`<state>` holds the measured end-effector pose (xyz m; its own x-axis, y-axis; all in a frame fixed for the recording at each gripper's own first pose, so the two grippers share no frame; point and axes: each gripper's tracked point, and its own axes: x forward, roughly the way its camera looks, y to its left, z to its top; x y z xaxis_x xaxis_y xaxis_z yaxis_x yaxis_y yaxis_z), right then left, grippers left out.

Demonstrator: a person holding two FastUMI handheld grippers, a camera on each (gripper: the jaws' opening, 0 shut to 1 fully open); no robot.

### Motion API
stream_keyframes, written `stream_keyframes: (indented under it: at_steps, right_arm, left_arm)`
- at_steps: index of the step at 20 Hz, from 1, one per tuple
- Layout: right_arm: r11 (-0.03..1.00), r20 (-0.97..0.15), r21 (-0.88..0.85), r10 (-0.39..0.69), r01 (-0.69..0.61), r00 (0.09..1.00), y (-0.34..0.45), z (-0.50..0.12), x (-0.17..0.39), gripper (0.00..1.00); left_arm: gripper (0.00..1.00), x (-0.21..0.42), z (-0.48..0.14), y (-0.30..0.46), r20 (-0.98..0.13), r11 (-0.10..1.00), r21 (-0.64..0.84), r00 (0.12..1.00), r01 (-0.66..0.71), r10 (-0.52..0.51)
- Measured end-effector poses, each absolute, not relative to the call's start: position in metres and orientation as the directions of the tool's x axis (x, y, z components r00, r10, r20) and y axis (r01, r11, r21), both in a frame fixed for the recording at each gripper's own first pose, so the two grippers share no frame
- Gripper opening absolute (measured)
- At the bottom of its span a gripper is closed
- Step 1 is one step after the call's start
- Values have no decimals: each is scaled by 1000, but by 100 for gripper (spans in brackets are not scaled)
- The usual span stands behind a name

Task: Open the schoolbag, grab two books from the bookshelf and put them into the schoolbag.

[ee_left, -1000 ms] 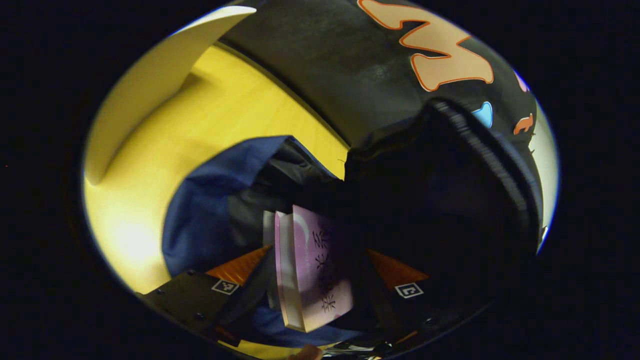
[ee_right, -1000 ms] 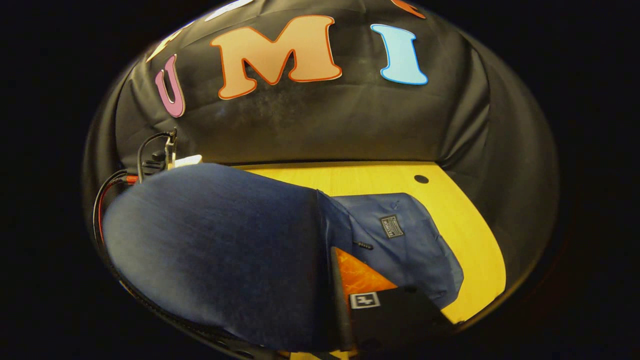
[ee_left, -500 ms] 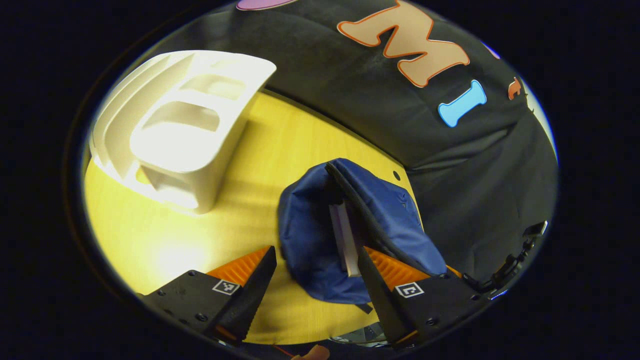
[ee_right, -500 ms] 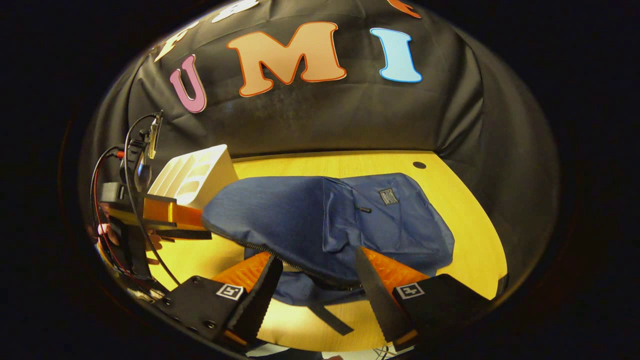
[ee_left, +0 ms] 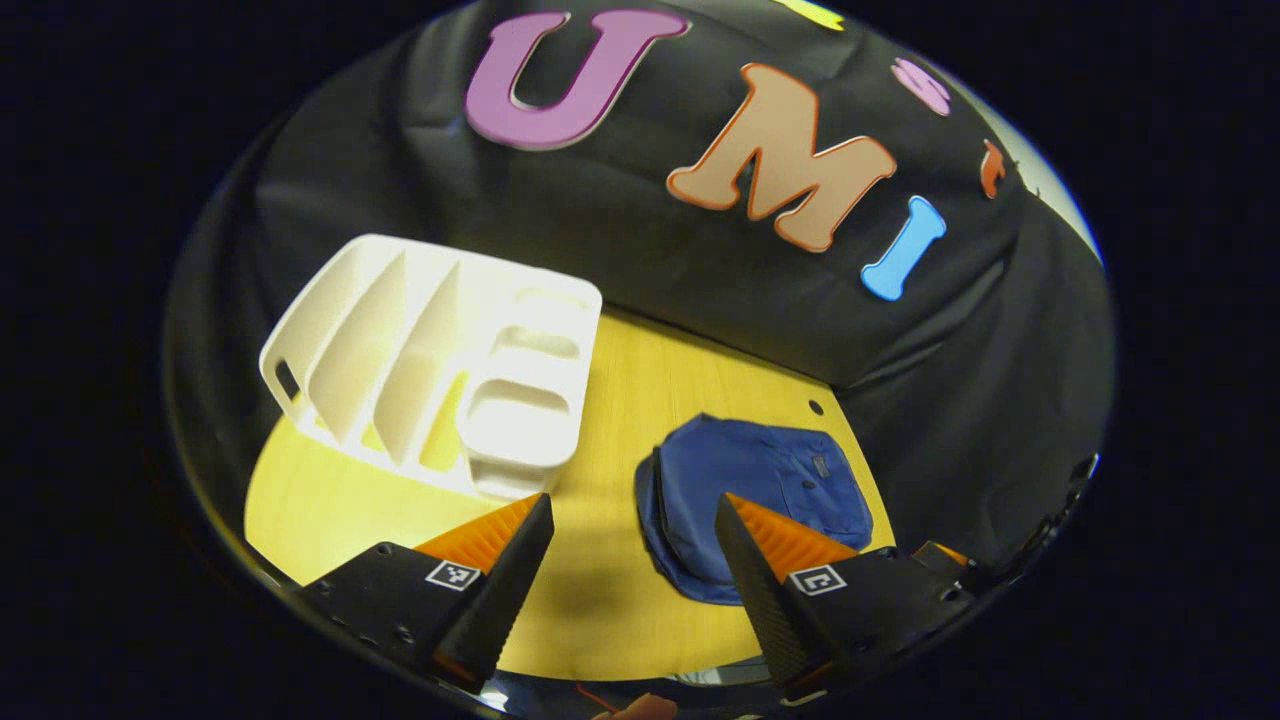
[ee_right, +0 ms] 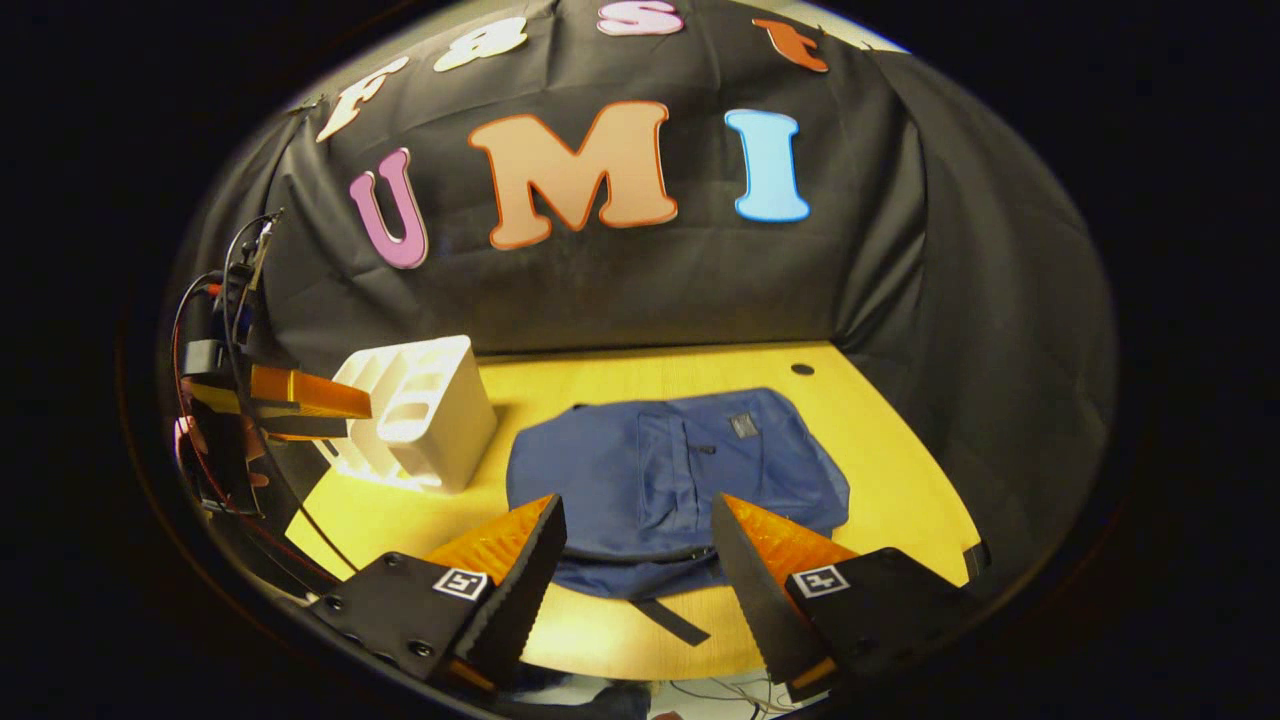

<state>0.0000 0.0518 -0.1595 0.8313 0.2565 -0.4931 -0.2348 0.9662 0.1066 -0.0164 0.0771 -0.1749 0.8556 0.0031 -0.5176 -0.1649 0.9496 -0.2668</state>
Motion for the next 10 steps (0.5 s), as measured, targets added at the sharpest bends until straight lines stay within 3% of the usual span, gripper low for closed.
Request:
stream_keyframes:
  at_steps: [3, 7, 8, 10]
  right_arm:
    - [964, -396, 110, 265, -241, 879, 65, -121, 16, 94]
    - [969, -276, 85, 245, -231, 929, 72, -75, 37, 95]
    - [969, -251, 93, 247, -230, 936, 76, -65, 40, 94]
    - [968, -200, 102, 246, -230, 948, 80, -45, 42, 93]
  left_arm:
    - [95, -16, -121, 91, -429, 966, -215, 903, -141, 36]
    - [95, -14, -58, 128, -274, 982, -49, 948, -182, 162]
    - [91, -12, -42, 133, -231, 980, -16, 954, -197, 188]
    - [94, -7, -23, 138, -166, 976, 31, 962, -216, 218]
